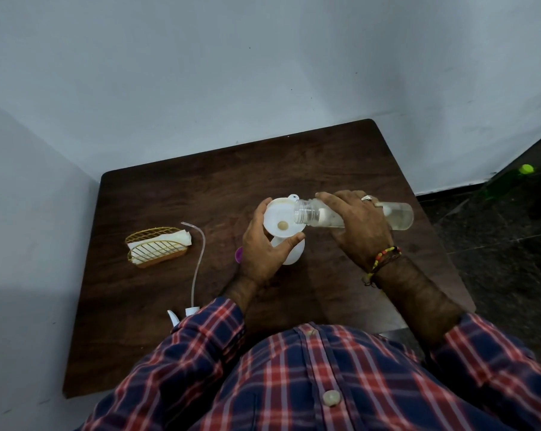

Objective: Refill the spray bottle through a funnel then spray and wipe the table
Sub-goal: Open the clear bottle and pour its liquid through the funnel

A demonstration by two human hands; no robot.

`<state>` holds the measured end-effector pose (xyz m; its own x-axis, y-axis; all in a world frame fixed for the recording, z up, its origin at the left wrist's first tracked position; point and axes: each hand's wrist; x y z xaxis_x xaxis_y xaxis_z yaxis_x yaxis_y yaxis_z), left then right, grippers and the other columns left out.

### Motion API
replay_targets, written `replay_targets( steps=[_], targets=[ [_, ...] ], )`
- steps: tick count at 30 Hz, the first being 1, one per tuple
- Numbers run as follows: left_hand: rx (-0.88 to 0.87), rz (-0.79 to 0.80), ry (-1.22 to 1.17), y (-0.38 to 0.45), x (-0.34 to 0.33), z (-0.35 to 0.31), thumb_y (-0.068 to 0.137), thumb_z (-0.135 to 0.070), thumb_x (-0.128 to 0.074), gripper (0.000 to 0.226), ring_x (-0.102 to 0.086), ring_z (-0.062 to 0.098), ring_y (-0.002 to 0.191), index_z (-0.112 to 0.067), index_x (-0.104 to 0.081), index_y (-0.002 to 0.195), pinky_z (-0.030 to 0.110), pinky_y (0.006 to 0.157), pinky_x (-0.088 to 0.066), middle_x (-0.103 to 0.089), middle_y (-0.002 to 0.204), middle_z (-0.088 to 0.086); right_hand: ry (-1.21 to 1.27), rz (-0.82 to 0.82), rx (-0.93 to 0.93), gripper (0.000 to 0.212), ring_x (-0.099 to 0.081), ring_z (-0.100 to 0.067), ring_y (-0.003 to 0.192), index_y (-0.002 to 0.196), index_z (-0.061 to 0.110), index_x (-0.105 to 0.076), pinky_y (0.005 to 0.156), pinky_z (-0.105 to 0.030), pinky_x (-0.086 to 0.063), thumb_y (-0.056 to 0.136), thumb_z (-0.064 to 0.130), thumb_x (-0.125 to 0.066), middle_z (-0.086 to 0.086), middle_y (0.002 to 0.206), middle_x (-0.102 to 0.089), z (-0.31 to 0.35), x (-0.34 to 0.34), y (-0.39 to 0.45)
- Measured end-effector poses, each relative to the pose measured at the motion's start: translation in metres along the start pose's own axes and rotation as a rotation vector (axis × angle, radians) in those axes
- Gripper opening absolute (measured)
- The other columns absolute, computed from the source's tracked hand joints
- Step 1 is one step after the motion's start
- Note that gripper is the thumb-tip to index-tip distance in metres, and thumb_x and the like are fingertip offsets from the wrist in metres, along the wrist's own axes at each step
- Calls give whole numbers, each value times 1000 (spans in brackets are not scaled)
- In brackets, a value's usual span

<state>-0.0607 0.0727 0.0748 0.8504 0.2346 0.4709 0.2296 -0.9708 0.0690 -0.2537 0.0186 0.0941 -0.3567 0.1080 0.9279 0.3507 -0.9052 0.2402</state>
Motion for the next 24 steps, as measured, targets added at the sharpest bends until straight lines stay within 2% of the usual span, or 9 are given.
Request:
replay_targets(
  steps=[2, 6, 10, 15, 24],
  targets=[
    [2, -2, -7, 0, 0, 0, 72, -30, -86, 89, -48, 7, 127, -12, -39, 145, 22, 105, -44, -51, 141, -1, -2, 4, 0, 62, -59, -26, 109, 135, 28, -53, 95, -48, -46, 78, 21, -75, 2, 119, -64, 0, 0, 0],
    [3, -7, -7, -1, 0, 1, 71, -28, -86, 89, -45, 1, 124, -11, -39, 145, 5, 100, -38, -50, 140, -4, -3, 6, 0, 62, -58, -26, 109, 136, 27, -53, 94, -48, -45, 78, 20, -74, 1, 119, -63, 0, 0, 0],
    [7, -3, -10, 0, 0, 2, 71, -29, -86, 89, -41, -4, 123, -13, -38, 145, 0, 98, -34, -45, 136, -14, -7, 5, 2, 63, -59, -26, 108, 135, 28, -54, 93, -48, -46, 76, 18, -75, 2, 118, -64, 0, 0, 1],
    [13, -1, -19, 0, 0, 1, 71, -31, -86, 90, -43, -3, 123, -13, -38, 146, 3, 98, -37, -48, 139, -9, 4, -4, -3, 64, -59, -27, 108, 135, 26, -54, 94, -49, -46, 76, 17, -76, 1, 118, -64, 0, -1, 1],
    [8, -9, -21, -1, 0, 2, 71, -33, -86, 90, -44, -3, 123, -13, -38, 145, 4, 99, -37, -48, 139, -9, -6, -13, 0, 64, -59, -27, 107, 134, 26, -55, 93, -49, -46, 75, 15, -76, 0, 117, -64, 0, -1, 2]
  ],
)
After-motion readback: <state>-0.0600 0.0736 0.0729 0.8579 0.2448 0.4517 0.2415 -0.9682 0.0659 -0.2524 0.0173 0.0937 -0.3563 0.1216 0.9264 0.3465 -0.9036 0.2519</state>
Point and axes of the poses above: each hand's wrist, its own y-axis towards the middle knuckle, its own x-axis out of the back of the hand, z = x × y
